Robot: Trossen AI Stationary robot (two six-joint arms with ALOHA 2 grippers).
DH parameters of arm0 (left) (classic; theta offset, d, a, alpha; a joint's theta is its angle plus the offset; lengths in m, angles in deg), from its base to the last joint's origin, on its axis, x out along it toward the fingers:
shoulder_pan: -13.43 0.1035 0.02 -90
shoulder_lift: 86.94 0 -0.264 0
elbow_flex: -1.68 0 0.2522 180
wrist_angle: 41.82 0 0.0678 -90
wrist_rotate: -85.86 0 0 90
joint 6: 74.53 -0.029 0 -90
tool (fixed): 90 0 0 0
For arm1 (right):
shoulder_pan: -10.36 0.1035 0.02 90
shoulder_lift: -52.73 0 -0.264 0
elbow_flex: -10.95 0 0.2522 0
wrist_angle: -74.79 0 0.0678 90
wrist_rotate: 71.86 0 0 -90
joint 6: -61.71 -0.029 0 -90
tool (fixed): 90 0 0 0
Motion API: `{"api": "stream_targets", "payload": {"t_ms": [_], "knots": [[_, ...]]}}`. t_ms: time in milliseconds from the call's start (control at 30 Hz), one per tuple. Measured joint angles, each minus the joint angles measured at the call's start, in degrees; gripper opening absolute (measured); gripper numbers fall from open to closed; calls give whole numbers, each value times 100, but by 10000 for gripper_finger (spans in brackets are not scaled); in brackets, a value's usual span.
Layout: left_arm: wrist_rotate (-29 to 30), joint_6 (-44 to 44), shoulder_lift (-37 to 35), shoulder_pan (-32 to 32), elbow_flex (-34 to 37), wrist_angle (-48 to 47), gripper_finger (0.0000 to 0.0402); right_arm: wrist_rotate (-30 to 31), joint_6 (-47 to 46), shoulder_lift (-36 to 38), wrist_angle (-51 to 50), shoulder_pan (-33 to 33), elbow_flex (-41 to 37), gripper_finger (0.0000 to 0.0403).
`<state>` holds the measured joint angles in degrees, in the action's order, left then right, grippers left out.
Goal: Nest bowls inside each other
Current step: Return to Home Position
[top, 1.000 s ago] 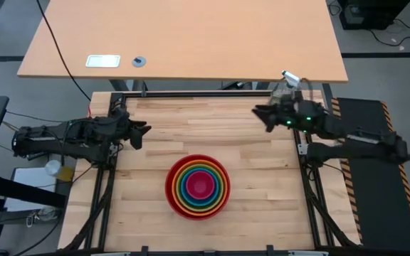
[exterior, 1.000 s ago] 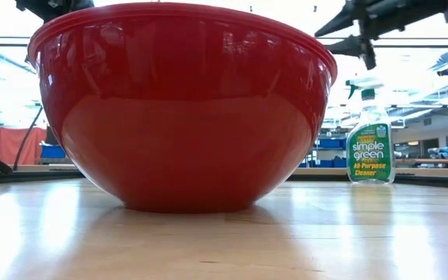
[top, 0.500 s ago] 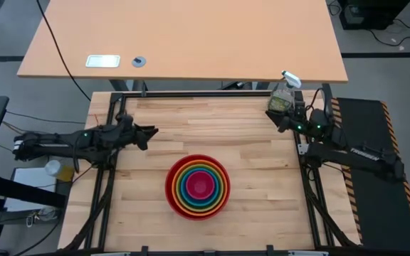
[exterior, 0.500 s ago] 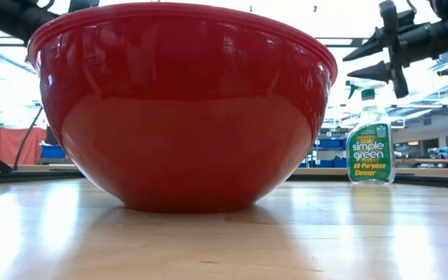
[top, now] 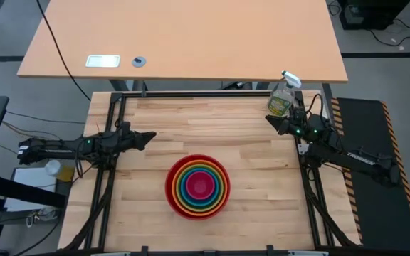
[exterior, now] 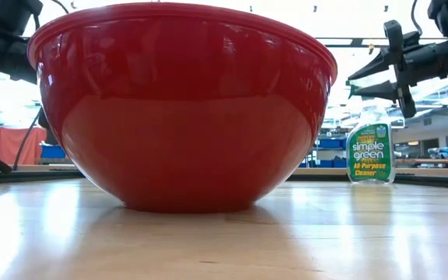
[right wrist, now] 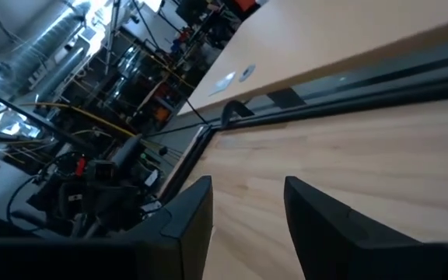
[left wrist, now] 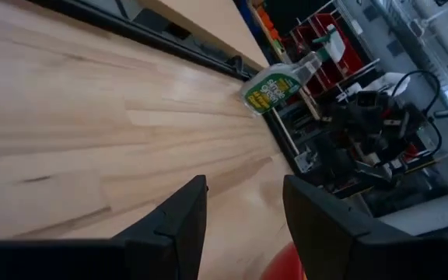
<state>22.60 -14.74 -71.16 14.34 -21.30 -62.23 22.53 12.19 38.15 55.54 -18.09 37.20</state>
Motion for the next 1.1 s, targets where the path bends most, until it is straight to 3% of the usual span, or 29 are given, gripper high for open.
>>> {"api": "stream_targets", "payload": {"t_ms": [167, 367, 700, 867, 1100], "knots": [[-17, 206, -225, 0, 316, 213, 172, -72, -162, 13, 310, 2, -211, 167], [-282, 256, -354, -7, 871, 1342, 171, -264, -487, 10, 1300, 2, -533, 167], [-884, -680, -358, -13, 871, 2402, 171, -449, -380, 13, 3048, -70, -577, 166], [-909, -743, -344, -13, 871, 1830, 171, -521, -292, 13, 2470, -94, -577, 166], [-863, -581, -342, -17, 871, 1274, 171, -30, -666, -12, 1394, -94, -577, 166]]}}
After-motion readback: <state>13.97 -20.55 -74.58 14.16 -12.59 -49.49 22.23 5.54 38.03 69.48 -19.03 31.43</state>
